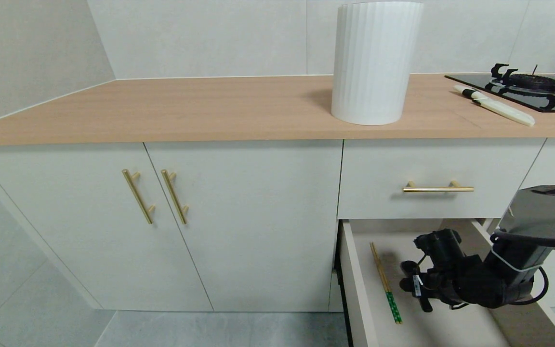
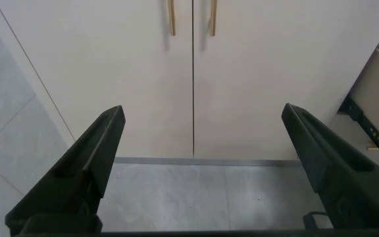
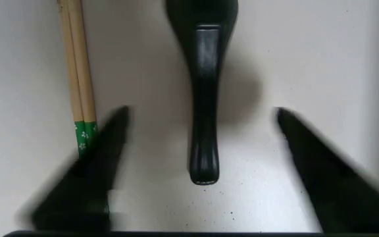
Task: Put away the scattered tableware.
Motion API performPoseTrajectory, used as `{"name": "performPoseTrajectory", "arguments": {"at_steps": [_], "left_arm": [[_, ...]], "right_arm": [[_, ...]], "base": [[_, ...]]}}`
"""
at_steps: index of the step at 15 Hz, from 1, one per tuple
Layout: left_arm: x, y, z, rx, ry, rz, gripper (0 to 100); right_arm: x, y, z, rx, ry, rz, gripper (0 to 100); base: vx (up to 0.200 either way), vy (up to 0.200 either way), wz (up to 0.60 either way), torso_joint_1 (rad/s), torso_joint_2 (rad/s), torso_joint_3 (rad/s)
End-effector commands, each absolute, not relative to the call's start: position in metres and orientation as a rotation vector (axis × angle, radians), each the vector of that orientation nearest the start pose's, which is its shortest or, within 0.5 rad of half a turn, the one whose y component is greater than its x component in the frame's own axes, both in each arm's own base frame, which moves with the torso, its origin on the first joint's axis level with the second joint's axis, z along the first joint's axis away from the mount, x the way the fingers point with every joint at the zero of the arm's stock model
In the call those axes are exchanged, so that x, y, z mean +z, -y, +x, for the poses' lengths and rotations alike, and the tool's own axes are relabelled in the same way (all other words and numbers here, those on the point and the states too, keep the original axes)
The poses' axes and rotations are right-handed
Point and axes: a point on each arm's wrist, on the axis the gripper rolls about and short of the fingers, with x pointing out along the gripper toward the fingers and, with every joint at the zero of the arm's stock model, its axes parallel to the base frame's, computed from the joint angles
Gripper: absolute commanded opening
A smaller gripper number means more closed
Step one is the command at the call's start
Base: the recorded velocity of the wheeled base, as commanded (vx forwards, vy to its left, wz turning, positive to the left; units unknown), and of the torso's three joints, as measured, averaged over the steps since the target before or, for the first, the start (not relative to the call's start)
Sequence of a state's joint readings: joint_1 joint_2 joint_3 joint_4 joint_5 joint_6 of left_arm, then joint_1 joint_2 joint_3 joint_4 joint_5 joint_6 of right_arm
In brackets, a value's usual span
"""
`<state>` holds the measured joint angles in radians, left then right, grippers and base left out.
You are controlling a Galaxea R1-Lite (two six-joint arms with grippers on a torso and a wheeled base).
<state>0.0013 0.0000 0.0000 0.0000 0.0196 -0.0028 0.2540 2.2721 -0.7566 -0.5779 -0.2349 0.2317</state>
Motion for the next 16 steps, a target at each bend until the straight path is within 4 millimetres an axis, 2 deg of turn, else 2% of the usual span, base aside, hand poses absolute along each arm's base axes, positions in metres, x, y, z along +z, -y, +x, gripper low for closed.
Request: {"name": "performPoseTrajectory", "arguments": {"at_steps": [1,2,3,6,8,12,14,16], "left_arm": [[0.075,0.0,-0.023,0.021,0.0,-0.003,100],[0.075,0.0,-0.023,0.021,0.0,-0.003,100],[0.075,0.0,-0.023,0.021,0.0,-0.003,100],[0.075,0.0,-0.023,0.021,0.0,-0.003,100],[0.075,0.0,-0.023,0.021,0.0,-0.003,100],[0.075,0.0,-0.023,0.021,0.0,-0.003,100],[0.075,0.0,-0.023,0.021,0.0,0.0,100],[0.075,0.0,-0.023,0.021,0.0,-0.002,100]], "right_arm": [[-0.021,-0.08,0.329,-0.086,-0.899,-0.01,100],[-0.021,-0.08,0.329,-0.086,-0.897,-0.01,100],[-0.011,-0.08,0.328,-0.084,-0.875,-0.002,100],[0.027,-0.078,0.316,-0.054,-0.795,0.021,100],[0.076,-0.075,0.296,-0.01,-0.734,0.045,100],[0.153,-0.076,0.242,0.137,-0.732,0.064,100],[0.175,-0.079,0.22,0.179,-0.748,0.048,100],[0.182,-0.082,0.211,0.208,-0.732,0.04,100]], "base": [[0.0,0.0,0.0,0.0,0.0,0.0],[0.0,0.0,0.0,0.0,0.0,0.0],[0.0,0.0,0.0,0.0,0.0,0.0],[0.0,0.0,0.0,0.0,0.0,0.0],[0.0,0.0,0.0,0.0,0.0,0.0],[0.0,0.0,0.0,0.0,0.0,0.0],[0.0,0.0,0.0,0.0,0.0,0.0],[0.0,0.0,0.0,0.0,0.0,0.0]]}}
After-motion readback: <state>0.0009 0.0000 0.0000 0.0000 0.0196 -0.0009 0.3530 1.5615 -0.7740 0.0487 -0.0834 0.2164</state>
